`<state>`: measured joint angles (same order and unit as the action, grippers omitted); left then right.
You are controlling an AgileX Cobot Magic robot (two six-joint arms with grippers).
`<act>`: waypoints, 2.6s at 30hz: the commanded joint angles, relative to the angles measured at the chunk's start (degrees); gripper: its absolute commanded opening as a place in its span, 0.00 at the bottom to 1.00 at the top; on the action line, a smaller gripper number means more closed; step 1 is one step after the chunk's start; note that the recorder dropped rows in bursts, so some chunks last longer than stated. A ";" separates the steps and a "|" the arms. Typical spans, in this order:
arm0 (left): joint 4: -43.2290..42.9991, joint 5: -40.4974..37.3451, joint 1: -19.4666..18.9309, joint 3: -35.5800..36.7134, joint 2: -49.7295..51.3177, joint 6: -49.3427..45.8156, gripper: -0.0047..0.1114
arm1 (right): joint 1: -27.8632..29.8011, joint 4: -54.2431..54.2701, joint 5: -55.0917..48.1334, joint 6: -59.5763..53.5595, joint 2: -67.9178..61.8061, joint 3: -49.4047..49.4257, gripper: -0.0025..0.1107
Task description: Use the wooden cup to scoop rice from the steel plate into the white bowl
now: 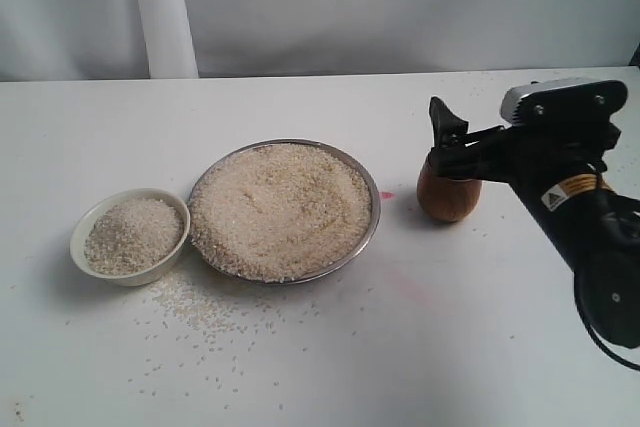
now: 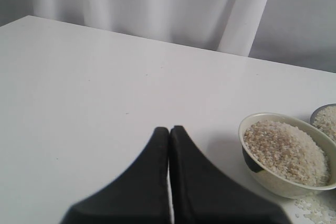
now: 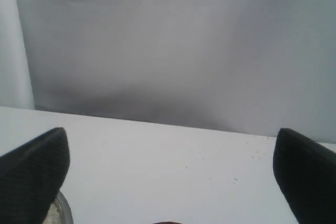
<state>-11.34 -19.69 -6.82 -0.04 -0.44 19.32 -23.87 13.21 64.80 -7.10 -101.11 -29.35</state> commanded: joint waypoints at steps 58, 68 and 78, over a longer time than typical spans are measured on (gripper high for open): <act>0.28 0.38 0.06 0.04 0.44 0.13 0.04 | -14.91 -0.09 -6.97 -13.51 21.67 6.86 0.02; 0.28 0.38 0.06 0.04 0.44 0.13 0.04 | -14.91 0.26 -8.17 -13.51 21.67 7.20 0.02; 0.28 0.38 0.06 0.04 0.44 0.13 0.04 | -14.91 0.26 -8.17 -13.51 21.67 7.20 0.02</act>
<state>-11.34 -19.69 -6.82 -0.04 -0.44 19.32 -38.66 13.46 56.19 -20.00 -79.77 -22.39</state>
